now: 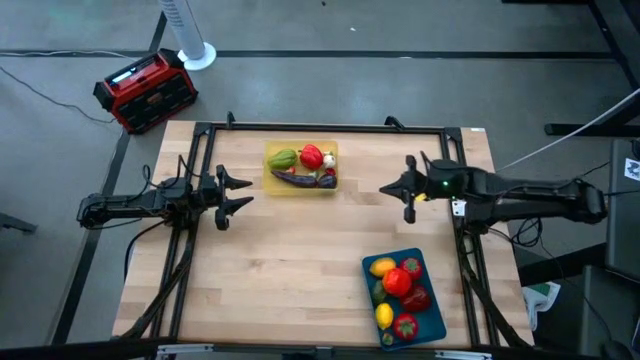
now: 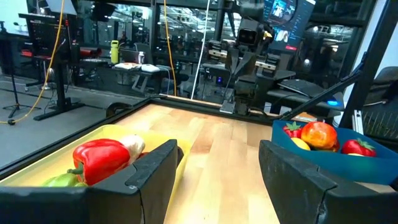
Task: Sort produce into baskets
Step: Return to Home Position
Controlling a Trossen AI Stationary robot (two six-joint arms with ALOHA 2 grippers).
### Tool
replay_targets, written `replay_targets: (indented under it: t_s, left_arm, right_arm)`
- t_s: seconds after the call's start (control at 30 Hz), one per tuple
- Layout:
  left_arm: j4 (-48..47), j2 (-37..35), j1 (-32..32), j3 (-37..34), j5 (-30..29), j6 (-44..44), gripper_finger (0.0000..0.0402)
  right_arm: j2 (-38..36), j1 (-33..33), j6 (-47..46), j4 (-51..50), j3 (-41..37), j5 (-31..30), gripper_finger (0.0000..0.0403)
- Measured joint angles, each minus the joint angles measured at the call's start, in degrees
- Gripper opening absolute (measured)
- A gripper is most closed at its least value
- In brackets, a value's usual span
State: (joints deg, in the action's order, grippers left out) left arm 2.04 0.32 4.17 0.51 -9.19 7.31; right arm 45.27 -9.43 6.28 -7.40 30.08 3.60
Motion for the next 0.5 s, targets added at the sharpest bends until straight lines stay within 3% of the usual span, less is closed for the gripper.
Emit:
replay_targets:
  t_s: [0.17,0.5]
  left_arm:
    - [0.00,-0.02,0.00,0.00,0.00,0.00,0.0223]
    - [0.00,0.00,0.00,0.00,0.00,0.00,0.0223]
  right_arm:
    - [-9.07,0.00,-1.59,4.73,-9.08,-0.66,0.0004]
    - [-26.01,0.00,-2.13,4.73,-21.63,-1.62,0.0005]
